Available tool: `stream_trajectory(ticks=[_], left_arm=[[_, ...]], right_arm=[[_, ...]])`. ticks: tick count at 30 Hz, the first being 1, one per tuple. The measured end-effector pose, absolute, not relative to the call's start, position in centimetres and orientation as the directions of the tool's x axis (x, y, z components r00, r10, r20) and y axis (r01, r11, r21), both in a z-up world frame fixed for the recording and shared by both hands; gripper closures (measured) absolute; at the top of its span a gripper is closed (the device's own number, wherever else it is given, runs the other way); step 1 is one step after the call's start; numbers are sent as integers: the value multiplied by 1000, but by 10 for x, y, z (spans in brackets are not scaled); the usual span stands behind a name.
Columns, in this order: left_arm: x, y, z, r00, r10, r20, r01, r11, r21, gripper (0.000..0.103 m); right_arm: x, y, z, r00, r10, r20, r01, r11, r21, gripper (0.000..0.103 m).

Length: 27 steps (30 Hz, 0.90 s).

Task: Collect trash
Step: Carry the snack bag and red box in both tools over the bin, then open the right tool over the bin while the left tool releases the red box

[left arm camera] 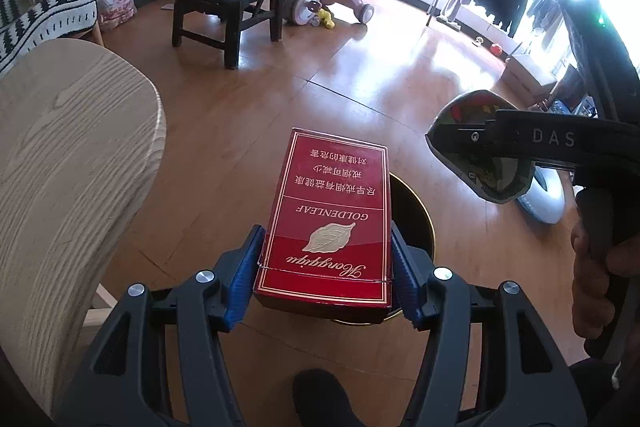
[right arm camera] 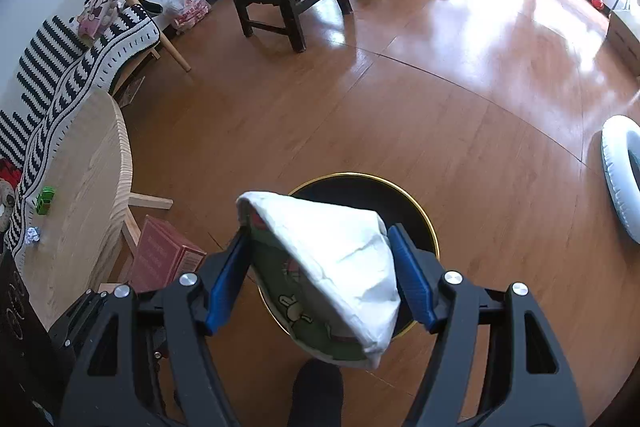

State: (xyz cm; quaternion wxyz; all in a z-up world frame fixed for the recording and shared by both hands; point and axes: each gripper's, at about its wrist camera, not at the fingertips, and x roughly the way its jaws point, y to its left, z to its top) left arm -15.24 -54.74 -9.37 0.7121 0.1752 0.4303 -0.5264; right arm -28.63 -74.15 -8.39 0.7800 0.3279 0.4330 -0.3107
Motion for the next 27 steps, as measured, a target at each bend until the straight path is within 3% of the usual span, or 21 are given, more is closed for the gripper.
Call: stream_trajectory(ticks=[14,18,20,27], left_arm=[[-153,-551,-97,41,-596,-802,907,360,-221,44],[-153,-552,-97,37,-599,-800,905,360,-228,32],[-154,-551,-96,41,-603,-797,905,360,-226,26],[-153,-547,-95,51,-601,-797,905,366,-217,26]], right_arm=[[-284,-742,-84,431,-207,-878,773,586,241,35],[-288,-744,-80,437,-219,-872,779,577,246,23],[-289,-744,-77,440,-223,-870,780,576,247,23],[-287,-742,-75,442,-227,-868,777,581,243,23]])
